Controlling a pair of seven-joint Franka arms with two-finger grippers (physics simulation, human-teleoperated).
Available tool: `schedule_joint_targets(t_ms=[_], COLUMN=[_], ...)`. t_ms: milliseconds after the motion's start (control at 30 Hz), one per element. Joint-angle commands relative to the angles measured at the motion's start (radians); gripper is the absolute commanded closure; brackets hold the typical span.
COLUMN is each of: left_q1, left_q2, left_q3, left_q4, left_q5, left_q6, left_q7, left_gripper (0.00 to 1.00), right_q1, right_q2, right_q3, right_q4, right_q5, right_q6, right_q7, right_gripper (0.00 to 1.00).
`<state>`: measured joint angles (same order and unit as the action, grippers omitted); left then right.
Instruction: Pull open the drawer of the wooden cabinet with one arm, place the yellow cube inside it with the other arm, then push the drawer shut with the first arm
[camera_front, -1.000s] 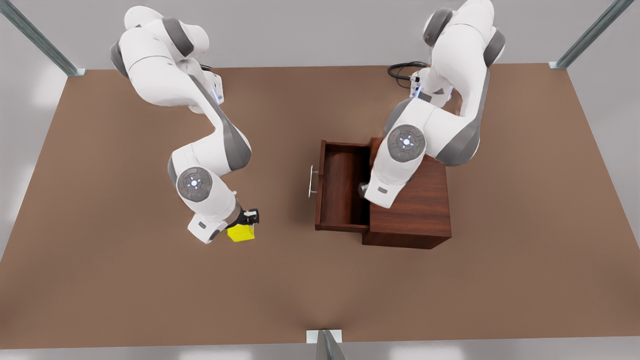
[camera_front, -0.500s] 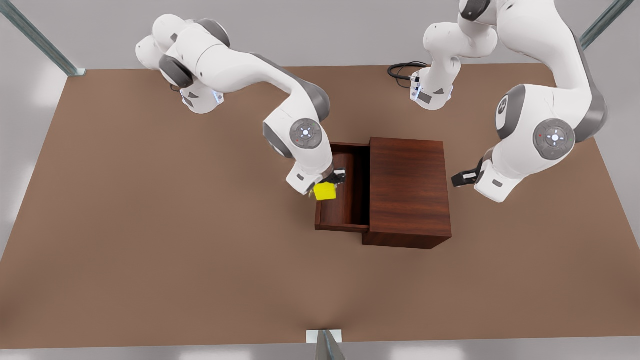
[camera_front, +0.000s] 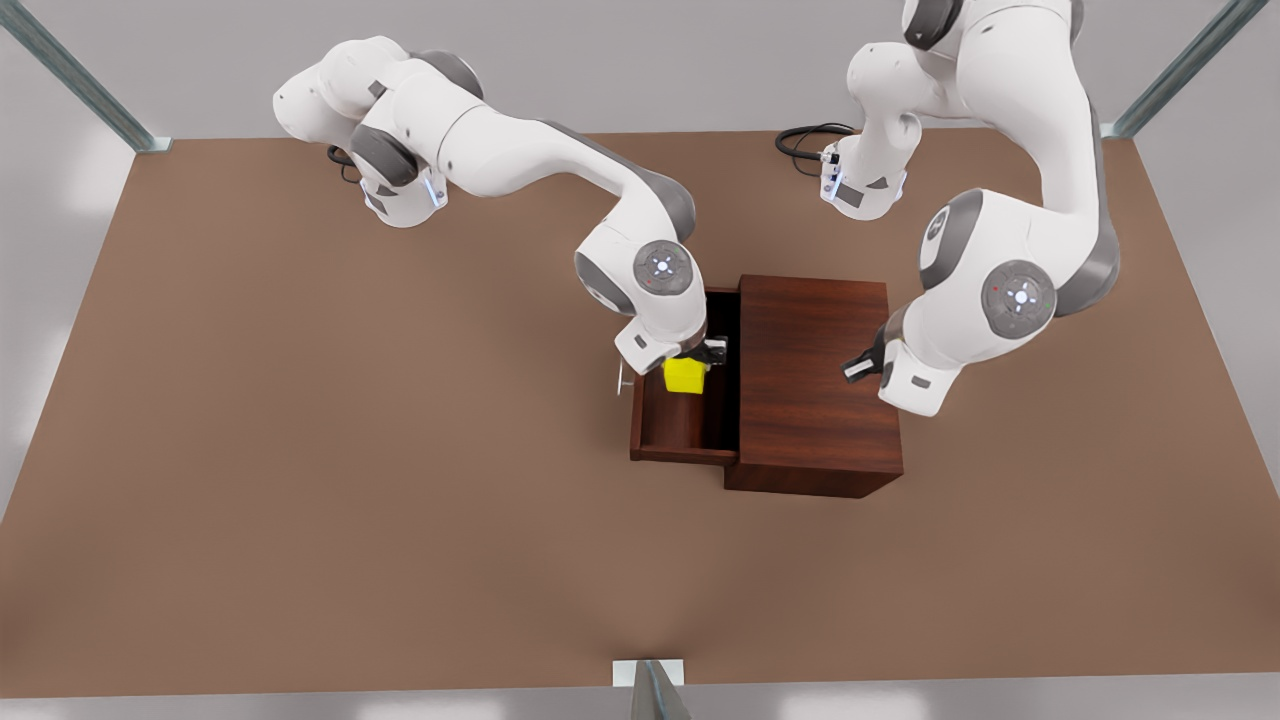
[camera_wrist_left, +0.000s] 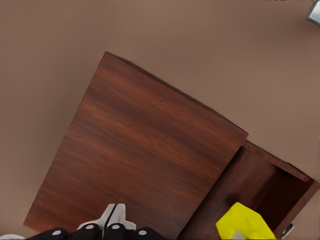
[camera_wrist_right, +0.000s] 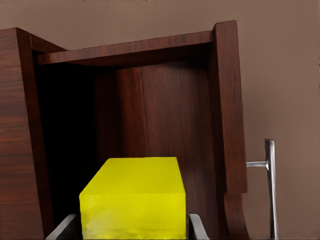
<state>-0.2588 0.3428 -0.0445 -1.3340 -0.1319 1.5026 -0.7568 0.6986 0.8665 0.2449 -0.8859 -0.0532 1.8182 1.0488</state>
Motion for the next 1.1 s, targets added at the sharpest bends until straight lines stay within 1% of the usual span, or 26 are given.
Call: schedule_joint_targets(t_ms=[0,33,67,133,200,233,267,333,367,400,433,467,500,533,567,733,767,800,933,1067], left_q1=[-0.002,-0.003,-0.022,-0.068,-0.114,-0.145,-0.198,-0.307,-0.329,-0.372,-0.393,-0.416,-0.428,-0.435,-0.461,-0.527,-0.551,-0.570,-0.577,-0.583], left_q2=[0.002,0.005,0.008,0.027,0.042,0.056,0.068,0.111,0.128,0.140,0.150,0.160,0.170,0.176,0.188,0.251,0.278,0.304,0.354,0.363], left_q3=[0.000,0.000,0.000,0.000,0.000,0.000,0.000,0.000,0.000,0.002,0.000,0.000,0.002,0.002,0.003,0.009,0.008,0.008,0.009,0.009], left_q4=[0.001,0.001,0.003,0.003,0.007,0.007,0.007,0.032,0.048,0.050,0.052,0.052,0.053,0.053,0.052,0.050,0.050,0.050,0.045,0.039], left_q5=[-0.032,-0.034,-0.032,-0.034,-0.071,-0.141,-0.158,-0.155,-0.156,-0.155,-0.155,-0.155,-0.155,-0.155,-0.149,-0.137,-0.063,-0.040,0.031,0.043], left_q6=[0.013,0.013,0.016,0.031,0.056,0.117,0.175,0.295,0.321,0.343,0.384,0.415,0.442,0.446,0.473,0.528,0.530,0.541,0.542,0.539], left_q7=[-0.562,-0.576,-0.584,-0.650,-0.733,-0.831,-0.913,-1.131,-1.199,-1.268,-1.335,-1.375,-1.423,-1.452,-1.490,-1.587,-1.616,-1.622,-1.655,-1.647], left_gripper=[0.79,0.79,0.79,0.79,0.79,0.79,0.79,0.79,0.79,0.79,0.79,0.79,0.79,0.79,0.79,0.79,0.79,0.79,0.79,0.79], right_q1=[-0.005,-0.011,-0.059,-0.197,-0.352,-0.425,-0.459,-0.539,-0.560,-0.617,-0.630,-0.631,-0.631,-0.630,-0.625,-0.623,-0.633,-0.636,-0.636,-0.634], right_q2=[-0.007,-0.015,-0.027,-0.155,-0.323,-0.406,-0.458,-0.520,-0.532,-0.535,-0.575,-0.583,-0.590,-0.633,-0.617,-0.610,-0.610,-0.601,-0.597,-0.595], right_q3=[-0.001,-0.004,-0.001,0.007,0.008,0.010,0.010,0.010,0.010,0.002,-0.061,-0.091,-0.156,-0.191,-0.197,-0.191,-0.191,-0.197,-0.197,-0.197], right_q4=[-0.002,-0.002,-0.004,-0.027,-0.166,-0.245,-0.301,-0.311,-0.321,-0.326,-0.327,-0.352,-0.367,-0.445,-0.478,-0.444,-0.442,-0.442,-0.442,-0.442], right_q5=[-0.004,-0.007,-0.014,-0.043,-0.051,-0.056,-0.057,-0.057,-0.057,-0.057,-0.054,-0.045,-0.001,0.024,0.023,0.018,0.018,0.019,0.016,0.018], right_q6=[0.003,-0.030,-0.031,-0.158,-0.181,-0.181,-0.183,-0.269,-0.275,-0.272,-0.310,-0.313,-0.303,-0.254,-0.189,-0.194,-0.194,-0.192,-0.192,-0.191], right_q7=[0.221,0.208,0.175,-0.036,-0.246,-0.377,-0.449,-0.643,-0.731,-0.824,-0.903,-0.955,-1.035,-1.107,-1.142,-1.107,-1.096,-1.095,-1.050,-1.047], right_gripper=[0.00,0.00,0.00,0.00,0.00,0.00,0.00,0.00,0.00,0.00,0.00,0.00,0.00,0.00,0.00,0.00,0.00,0.00,0.00,0.00])
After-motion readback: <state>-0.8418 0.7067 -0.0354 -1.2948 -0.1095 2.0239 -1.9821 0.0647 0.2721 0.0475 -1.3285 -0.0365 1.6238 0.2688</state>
